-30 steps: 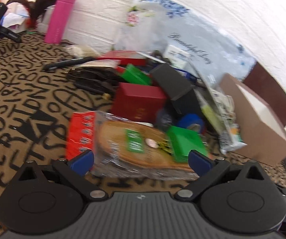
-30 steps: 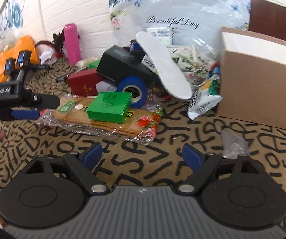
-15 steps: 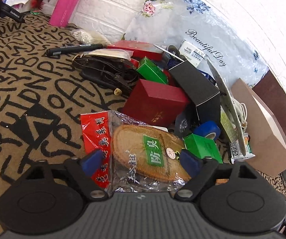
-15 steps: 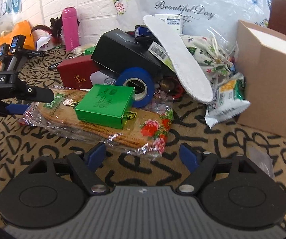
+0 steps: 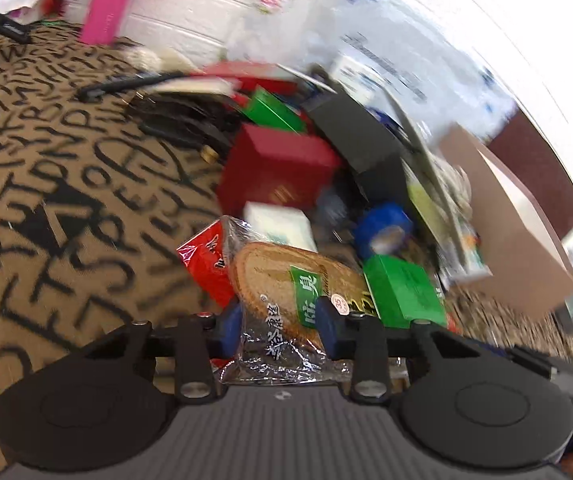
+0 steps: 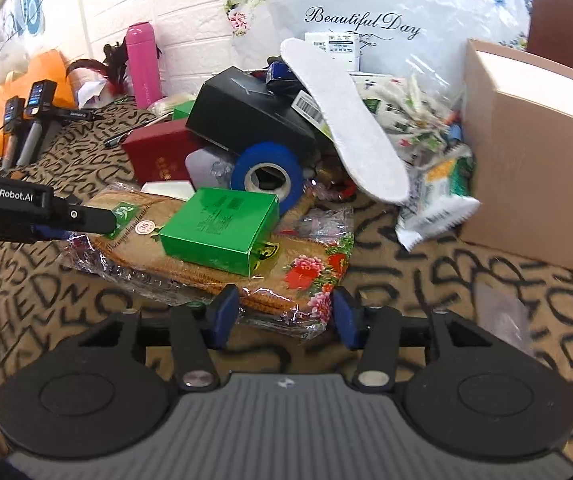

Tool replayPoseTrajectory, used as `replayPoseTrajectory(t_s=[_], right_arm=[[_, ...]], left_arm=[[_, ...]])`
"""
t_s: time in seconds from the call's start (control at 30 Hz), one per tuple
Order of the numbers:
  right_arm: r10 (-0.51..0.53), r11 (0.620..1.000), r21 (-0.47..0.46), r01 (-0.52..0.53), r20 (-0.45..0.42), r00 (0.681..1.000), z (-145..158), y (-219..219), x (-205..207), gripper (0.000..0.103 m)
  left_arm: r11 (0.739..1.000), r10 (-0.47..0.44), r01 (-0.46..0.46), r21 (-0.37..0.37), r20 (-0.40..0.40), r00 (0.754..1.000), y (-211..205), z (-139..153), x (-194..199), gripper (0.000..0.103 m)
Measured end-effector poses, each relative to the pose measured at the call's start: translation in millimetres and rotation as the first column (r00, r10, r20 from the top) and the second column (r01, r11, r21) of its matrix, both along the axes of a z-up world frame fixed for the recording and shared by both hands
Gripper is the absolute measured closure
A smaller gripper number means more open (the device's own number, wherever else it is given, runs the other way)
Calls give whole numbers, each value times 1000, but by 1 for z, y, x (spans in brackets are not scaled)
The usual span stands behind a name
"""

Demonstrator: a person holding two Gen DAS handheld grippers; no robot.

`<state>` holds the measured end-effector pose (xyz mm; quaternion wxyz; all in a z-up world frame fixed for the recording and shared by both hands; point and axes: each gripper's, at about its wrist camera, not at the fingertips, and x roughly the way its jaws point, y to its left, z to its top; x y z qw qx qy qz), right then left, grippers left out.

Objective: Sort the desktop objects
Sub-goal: 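Grasp the wrapped insole pack with the left tool while the right tool grasps it too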

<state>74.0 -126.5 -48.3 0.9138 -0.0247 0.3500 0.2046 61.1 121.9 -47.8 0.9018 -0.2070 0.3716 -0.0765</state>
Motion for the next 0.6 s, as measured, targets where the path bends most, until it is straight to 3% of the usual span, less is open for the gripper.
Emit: replayPoseTrajectory(t_s=[0.17,0.27,0.37,0.47,0.6], right_arm=[[-13,1000,16,14,-63,998,3,-33,-43,53],[3,1000,17,-1,-88,996,1,-50,-70,53],[-30,999,-43,29,-26,999,5,-51,-81,52],[-37,999,-16,38,45,998,15,-43,-78,45],[58,998,-22,-57,86,995,16,-20,-71,42]], left_arm=[[995,-102,101,-21,-29,994,-19,-5,-31,64],[994,-103,101,-50,-39,994,-20,-10,-39,63],[996,-75,73,-42,-41,996,-19,-8,-39,58],[998,-56,55,-29,-27,998,-19,-3,-40,46],[999,-48,47,-19,-31,998,-18,-2,-38,45]])
